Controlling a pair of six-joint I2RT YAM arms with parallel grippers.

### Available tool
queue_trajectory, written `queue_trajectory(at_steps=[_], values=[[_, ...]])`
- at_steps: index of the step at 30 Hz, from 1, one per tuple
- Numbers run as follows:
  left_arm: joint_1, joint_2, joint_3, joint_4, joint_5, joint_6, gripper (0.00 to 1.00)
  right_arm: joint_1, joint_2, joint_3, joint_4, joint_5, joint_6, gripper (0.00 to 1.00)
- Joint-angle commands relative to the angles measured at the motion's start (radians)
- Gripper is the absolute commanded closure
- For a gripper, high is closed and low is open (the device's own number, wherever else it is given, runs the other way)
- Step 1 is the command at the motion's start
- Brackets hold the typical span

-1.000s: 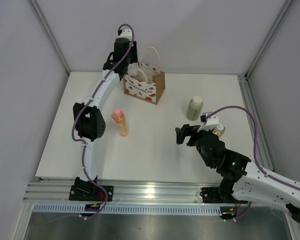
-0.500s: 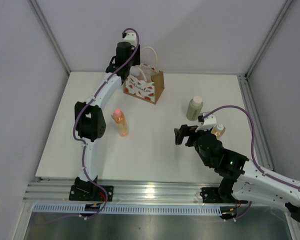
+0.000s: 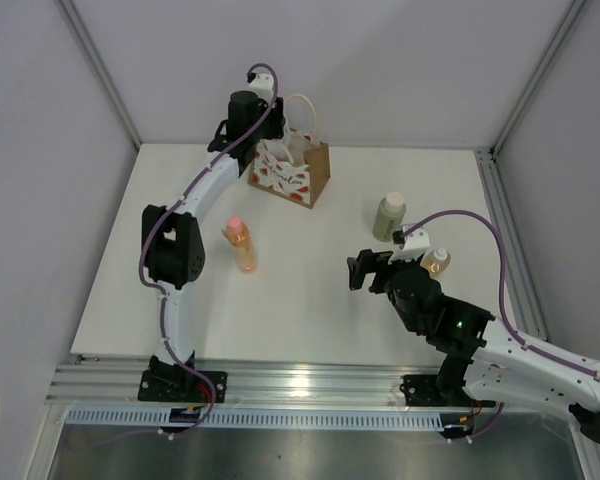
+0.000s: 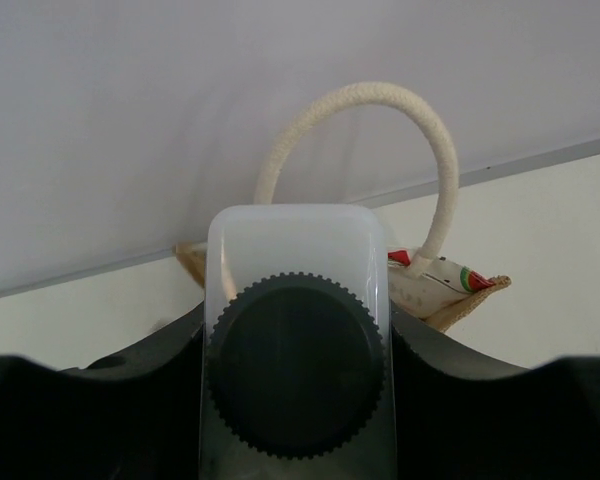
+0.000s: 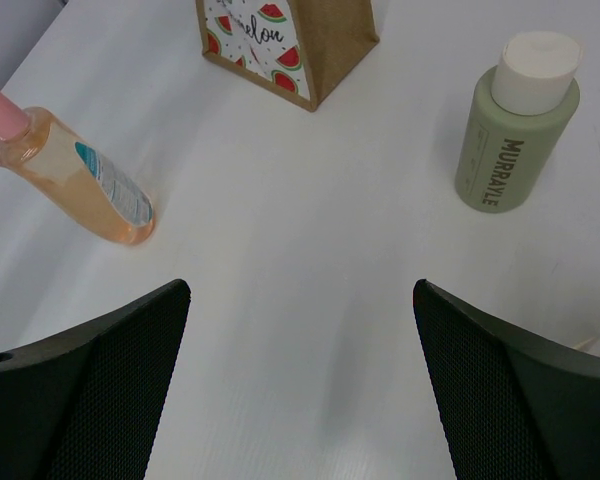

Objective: Place the personal care products into the canvas bag

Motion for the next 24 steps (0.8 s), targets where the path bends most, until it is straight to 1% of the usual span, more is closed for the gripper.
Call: queue_trajectory(at_steps=[1, 5, 10, 13, 14, 15, 16, 19, 24], values=[[-0.003, -0.148, 0.001, 0.164, 0.067, -0.008, 1.00, 0.002, -0.005, 0.037, 0.012, 0.010, 0.006, 0.03], [-0.003, -0.188, -0.042, 0.206, 0.067, -0.023, 0.99, 0.002, -0.003, 0.037, 0.014, 0.004, 0.006, 0.03], [-0.003, -0.179, -0.007, 0.171, 0.060, -0.020, 1.00, 0.003, -0.005, 0.040, 0.006, 0.002, 0.008, 0.03], [-0.001, -0.135, 0.045, 0.107, 0.012, 0.004, 1.00, 0.002, -0.009, 0.040, 0.006, 0.004, 0.010, 0.03], [0.000, -0.101, 0.094, 0.087, 0.012, 0.012, 0.99, 0.002, -0.009, 0.040, 0.006, 0.004, 0.008, 0.03], [0.000, -0.084, 0.108, 0.055, 0.003, 0.033, 0.99, 0.002, -0.009, 0.040, 0.005, 0.005, 0.008, 0.03], [0.000, -0.069, 0.126, 0.029, -0.035, 0.041, 0.99, 0.002, -0.009, 0.040, 0.005, 0.005, 0.008, 0.03], [0.005, -0.032, 0.130, 0.021, -0.068, 0.083, 1.00, 0.002, -0.006, 0.040, 0.005, 0.004, 0.010, 0.03], [0.020, 0.005, 0.133, 0.018, -0.069, 0.083, 0.99, 0.002, -0.005, 0.040, 0.006, -0.001, 0.010, 0.03]])
